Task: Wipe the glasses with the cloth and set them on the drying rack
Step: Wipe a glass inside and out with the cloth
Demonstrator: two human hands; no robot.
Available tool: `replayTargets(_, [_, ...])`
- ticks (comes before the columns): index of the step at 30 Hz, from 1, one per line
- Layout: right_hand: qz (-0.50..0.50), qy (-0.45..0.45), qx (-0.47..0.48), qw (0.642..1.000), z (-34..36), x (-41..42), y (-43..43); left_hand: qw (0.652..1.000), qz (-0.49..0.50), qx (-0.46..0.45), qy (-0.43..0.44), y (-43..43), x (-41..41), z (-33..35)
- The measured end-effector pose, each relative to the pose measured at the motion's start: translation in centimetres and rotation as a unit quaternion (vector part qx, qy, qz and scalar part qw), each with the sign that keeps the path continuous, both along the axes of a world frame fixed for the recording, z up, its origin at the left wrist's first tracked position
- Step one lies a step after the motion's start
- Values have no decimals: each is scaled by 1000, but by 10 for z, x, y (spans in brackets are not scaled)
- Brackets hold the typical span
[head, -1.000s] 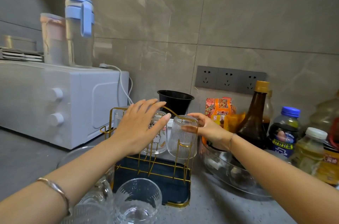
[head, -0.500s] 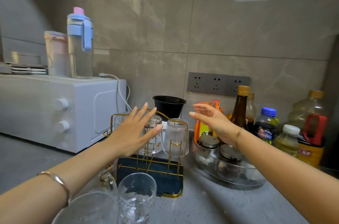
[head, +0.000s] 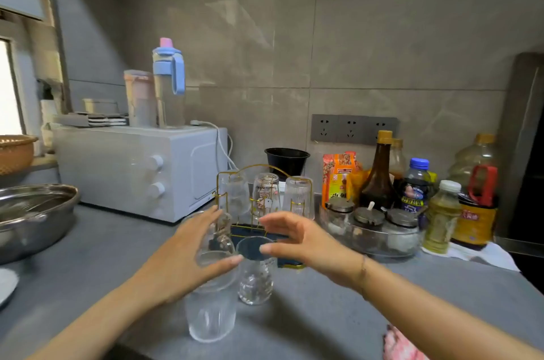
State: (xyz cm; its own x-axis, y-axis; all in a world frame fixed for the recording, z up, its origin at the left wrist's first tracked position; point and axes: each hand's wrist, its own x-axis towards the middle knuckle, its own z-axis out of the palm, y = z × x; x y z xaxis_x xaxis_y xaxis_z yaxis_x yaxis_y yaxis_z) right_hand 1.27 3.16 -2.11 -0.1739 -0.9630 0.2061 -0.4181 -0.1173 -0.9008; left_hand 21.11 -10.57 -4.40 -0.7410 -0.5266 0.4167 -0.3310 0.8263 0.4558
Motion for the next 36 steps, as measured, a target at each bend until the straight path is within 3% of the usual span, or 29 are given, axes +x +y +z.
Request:
replayTargets(10, [-8,-34,-33,999,-47,54,-1,969,4,233,79,16,32,-72])
replayTargets(16, [-23,-58,-28,998,-55,53,11,941,26,303,151,20,16,-94])
replayTargets(23, [-63,-66,-47,995,-55,19,57,936,49,297,183,36,17,-91])
replayTargets(27, [-132,-21,-56,989,-59,-7,90,934,23,300,193,58,6,-81])
replayTargets(29, [-192,50,-47,979,-70,-21,105,924,-3,319,211,73,-6,-72])
replayTargets(36, [-371,231,29,899,-111,-46,150,868,-84,422,248,123,-53,-68])
